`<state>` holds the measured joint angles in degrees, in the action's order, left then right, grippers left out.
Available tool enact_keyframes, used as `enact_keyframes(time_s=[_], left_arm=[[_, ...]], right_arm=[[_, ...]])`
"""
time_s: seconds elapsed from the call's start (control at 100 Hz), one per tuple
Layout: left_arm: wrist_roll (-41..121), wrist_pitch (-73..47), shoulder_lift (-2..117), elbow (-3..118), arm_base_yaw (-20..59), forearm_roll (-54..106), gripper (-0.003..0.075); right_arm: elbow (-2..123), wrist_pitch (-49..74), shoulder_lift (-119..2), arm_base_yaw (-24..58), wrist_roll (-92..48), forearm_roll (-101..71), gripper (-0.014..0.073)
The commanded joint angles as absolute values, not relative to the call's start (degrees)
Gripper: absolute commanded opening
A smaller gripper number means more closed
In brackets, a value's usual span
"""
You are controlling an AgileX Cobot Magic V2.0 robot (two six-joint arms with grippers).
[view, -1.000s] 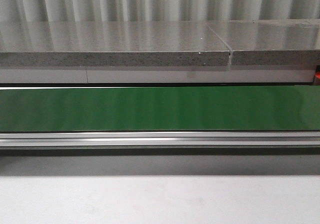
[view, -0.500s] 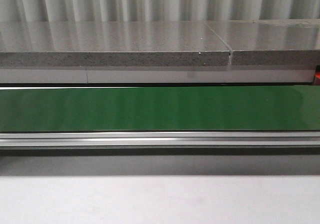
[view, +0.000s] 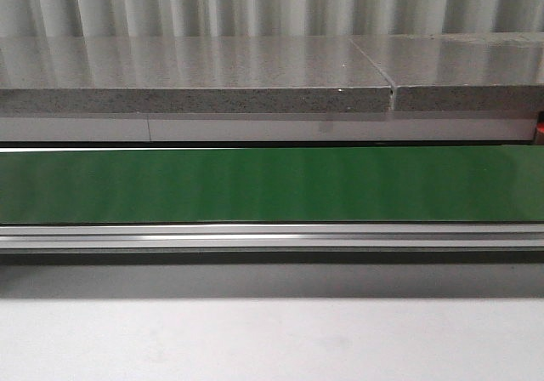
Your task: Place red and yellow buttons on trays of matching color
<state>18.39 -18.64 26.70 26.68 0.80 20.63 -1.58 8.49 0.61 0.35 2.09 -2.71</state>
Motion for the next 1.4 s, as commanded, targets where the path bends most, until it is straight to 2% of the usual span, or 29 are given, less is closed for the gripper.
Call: enact_keyframes(time_s=[0.0,0.44,0.88,1.39], left_arm=[[16.4,-10.4,25.5,24.7,1.2,20.5,-0.002],[-8.5,0.6,10.8,7.1,1.4,-4.6,-0.002],[-8.6,1.3,-2.0,-2.5,2.8,-5.2,-0.002],[-11.3,2.5,-1.9,-2.5,3.8,-6.6,-0.002]], right_arm=[[-1.6,3.8,1.5,0.1,2.0,-1.9,-0.012],[-1.6,3.8,1.5,0.1,2.0,-1.9,-0.012],[-1.6,3.8,1.5,0.1,2.0,-1.9,-0.012],[-1.6,3.8,1.5,0.1,2.0,-1.9,-0.012]])
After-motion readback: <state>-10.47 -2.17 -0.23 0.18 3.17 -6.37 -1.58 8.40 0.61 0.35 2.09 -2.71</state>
